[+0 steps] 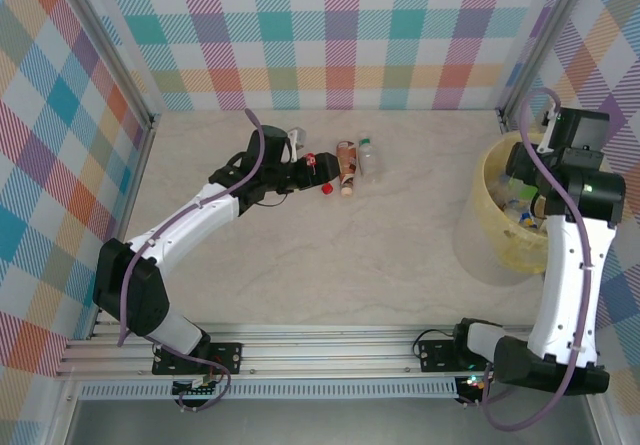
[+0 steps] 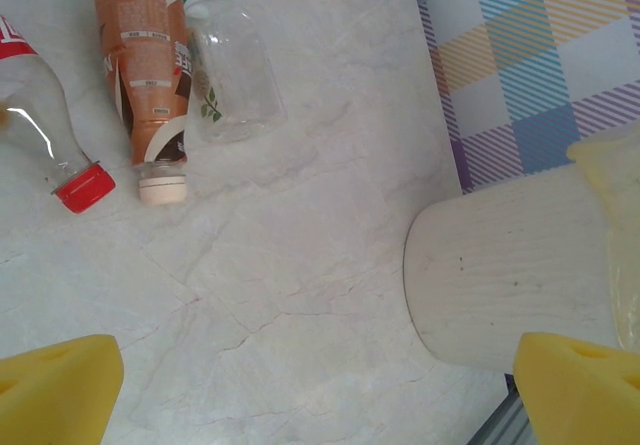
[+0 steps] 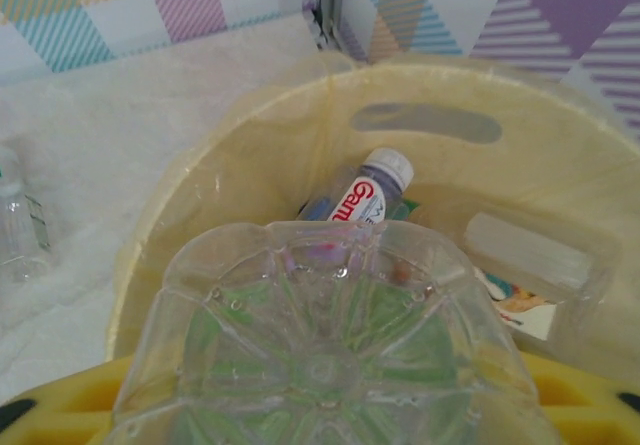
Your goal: Put the plastic bottles in the bin
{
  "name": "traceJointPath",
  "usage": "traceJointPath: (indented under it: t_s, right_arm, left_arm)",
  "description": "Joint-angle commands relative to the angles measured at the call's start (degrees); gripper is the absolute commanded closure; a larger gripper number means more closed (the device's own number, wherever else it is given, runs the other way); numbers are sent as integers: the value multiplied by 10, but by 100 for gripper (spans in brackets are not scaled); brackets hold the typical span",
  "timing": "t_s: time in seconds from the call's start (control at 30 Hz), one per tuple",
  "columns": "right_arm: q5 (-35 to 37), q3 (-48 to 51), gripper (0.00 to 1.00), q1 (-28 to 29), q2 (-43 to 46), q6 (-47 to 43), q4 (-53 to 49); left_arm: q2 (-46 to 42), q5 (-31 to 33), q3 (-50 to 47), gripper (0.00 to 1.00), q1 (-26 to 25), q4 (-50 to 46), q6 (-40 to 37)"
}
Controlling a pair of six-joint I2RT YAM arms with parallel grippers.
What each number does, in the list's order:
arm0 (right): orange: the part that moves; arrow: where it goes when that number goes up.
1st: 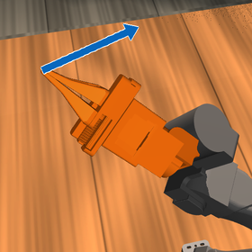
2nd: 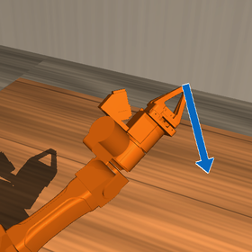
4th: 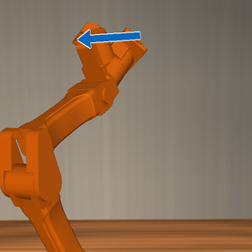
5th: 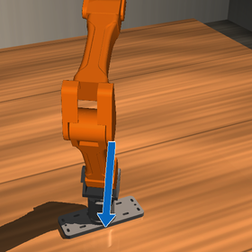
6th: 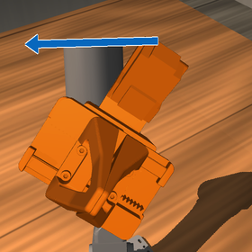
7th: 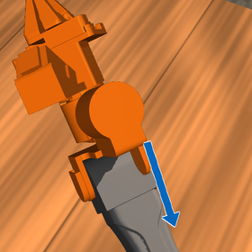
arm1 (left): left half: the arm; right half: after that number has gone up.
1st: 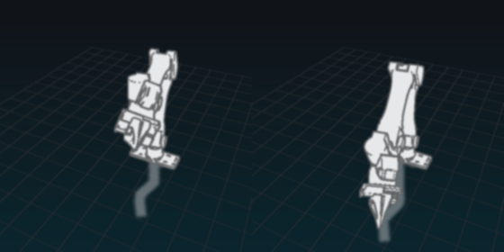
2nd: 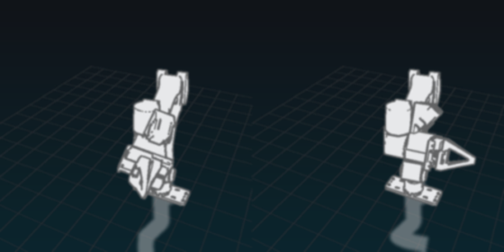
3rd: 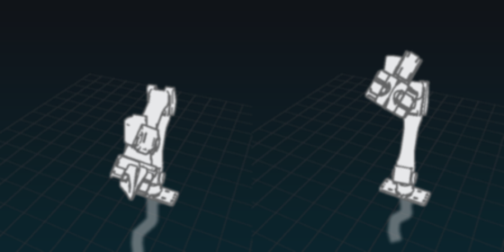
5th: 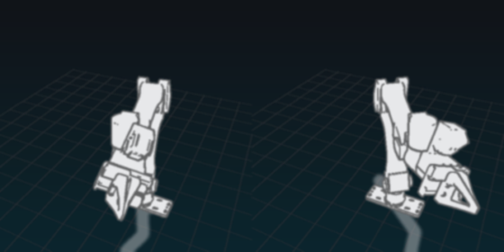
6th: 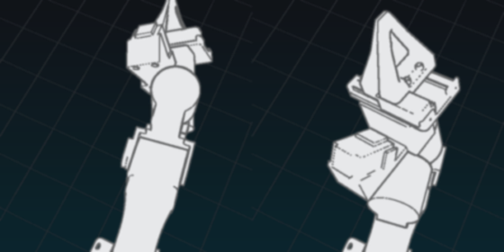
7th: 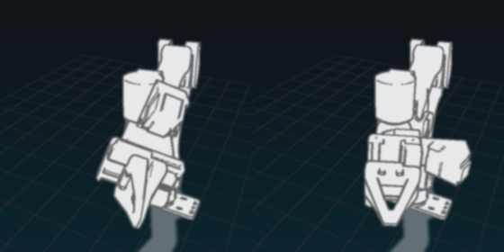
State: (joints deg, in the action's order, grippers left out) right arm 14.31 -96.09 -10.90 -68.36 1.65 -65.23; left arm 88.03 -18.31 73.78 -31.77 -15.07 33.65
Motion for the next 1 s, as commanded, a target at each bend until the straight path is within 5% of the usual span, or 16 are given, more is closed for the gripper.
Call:
traceJointPath:
  t_s: [0.0,0.17,0.4,0.63,0.97]
  right_arm:
    - [-10,6,25,-4,-27,13,-3]
    - [2,5,9,-3,-32,35,-2]
    - [23,16,1,-3,-14,51,16]
    - [-51,62,0,-3,46,68,101]
    - [-362,125,0,1,103,119,239]
  left_arm:
    - [0,13,3,0,-3,-21,8]
    - [-5,35,1,0,-2,-41,0]
    - [7,44,4,0,-2,-44,4]
    - [16,75,5,0,-1,-58,20]
    - [17,111,-11,0,4,-57,46]
